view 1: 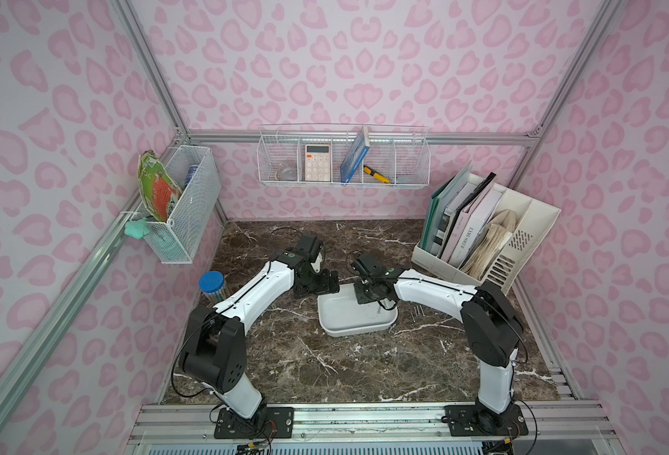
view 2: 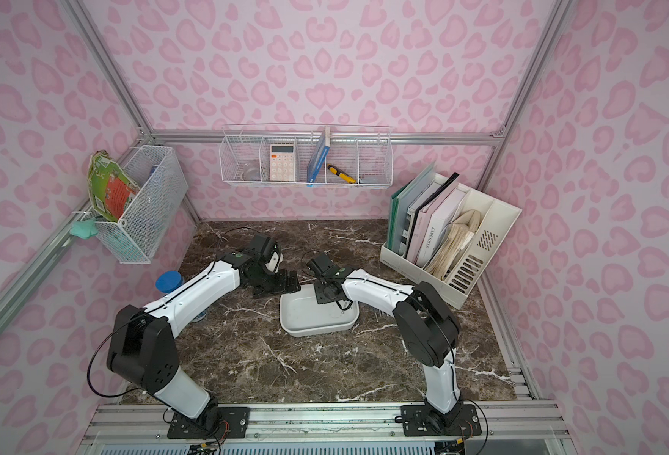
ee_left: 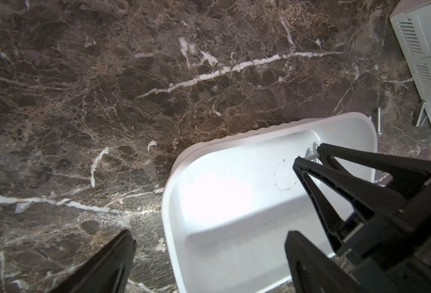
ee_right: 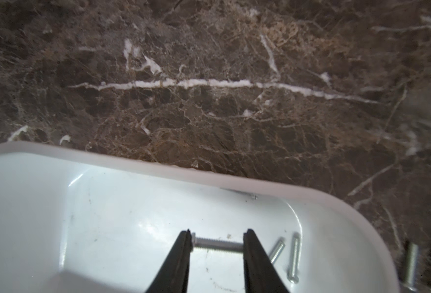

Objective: Take out the screws from the storage box
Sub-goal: Pick up the screw from the storage box, then place the screw at the center of the board.

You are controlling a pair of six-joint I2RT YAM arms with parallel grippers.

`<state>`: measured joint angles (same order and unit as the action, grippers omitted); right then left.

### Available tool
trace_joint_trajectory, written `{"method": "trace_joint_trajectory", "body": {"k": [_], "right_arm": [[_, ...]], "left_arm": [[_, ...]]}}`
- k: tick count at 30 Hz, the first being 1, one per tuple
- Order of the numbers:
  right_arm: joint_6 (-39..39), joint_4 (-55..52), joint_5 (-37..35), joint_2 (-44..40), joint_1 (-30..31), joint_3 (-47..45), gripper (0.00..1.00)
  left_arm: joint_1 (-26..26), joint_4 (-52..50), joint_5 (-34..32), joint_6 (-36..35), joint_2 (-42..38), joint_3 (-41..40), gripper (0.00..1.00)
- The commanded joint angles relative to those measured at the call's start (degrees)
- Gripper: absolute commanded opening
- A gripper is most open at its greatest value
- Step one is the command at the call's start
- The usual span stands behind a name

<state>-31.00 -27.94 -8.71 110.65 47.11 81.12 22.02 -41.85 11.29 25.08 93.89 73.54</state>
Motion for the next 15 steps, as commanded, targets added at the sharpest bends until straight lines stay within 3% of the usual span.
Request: {"method": "trace_joint_trajectory", "body": {"k": [1,15], "right_arm": [[0.1,0.0,-1.5,-1.1,-0.1,0.5,0.34],[-1.9,-2.5,-6.4,-6.1,-0.6,-1.5,0.34]], "left_arm": [[0.0,0.9,1.3,-0.9,-0.3,-0.2,0.97],[-0.1,1.6,3.6,-0.6,0.1,-0.5,0.97]]}}
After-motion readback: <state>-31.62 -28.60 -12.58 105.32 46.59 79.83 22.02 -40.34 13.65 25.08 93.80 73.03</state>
